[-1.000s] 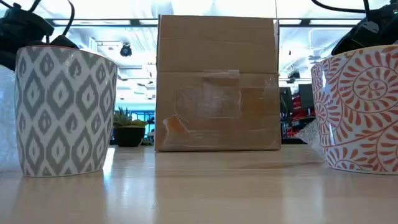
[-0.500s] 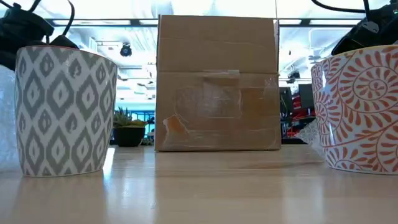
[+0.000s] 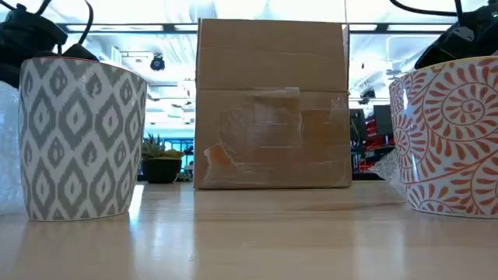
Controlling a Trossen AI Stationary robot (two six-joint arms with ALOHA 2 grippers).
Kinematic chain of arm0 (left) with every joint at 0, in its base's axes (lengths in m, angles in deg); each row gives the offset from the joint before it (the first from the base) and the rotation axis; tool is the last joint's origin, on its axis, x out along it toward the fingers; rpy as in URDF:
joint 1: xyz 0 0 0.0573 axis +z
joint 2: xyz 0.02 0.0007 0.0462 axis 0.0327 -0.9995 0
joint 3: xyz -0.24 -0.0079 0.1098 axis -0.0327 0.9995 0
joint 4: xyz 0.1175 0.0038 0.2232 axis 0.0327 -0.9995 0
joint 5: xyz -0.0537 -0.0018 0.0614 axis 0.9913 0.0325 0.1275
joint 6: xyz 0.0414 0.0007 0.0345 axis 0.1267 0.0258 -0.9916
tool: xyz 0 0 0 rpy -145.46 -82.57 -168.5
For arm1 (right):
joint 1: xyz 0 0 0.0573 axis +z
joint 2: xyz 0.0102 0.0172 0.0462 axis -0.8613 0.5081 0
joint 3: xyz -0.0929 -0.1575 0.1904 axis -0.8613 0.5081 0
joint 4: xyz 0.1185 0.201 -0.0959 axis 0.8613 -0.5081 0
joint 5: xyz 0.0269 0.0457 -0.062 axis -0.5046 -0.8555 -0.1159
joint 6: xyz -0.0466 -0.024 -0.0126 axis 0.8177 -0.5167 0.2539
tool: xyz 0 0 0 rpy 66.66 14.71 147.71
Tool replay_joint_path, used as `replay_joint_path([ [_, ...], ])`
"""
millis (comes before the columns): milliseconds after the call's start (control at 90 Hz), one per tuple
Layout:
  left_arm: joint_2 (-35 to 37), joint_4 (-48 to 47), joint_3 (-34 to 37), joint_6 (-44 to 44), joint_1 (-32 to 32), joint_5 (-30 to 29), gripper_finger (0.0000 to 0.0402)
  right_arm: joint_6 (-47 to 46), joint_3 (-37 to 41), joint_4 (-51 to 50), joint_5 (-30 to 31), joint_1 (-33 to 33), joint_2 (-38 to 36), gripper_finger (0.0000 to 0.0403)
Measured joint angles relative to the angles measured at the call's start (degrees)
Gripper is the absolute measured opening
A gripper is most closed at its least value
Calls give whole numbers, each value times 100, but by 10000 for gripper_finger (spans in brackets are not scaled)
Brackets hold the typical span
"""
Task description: Wrap mug
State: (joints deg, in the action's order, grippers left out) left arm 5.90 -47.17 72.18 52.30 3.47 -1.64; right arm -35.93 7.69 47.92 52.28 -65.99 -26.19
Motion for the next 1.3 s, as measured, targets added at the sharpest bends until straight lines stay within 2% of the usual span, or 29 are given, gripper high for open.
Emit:
replay_joint_path([
  [1300, 1, 1, 1, 1, 0, 0, 0, -1, 4, -42, 48, -101, 188, 0],
])
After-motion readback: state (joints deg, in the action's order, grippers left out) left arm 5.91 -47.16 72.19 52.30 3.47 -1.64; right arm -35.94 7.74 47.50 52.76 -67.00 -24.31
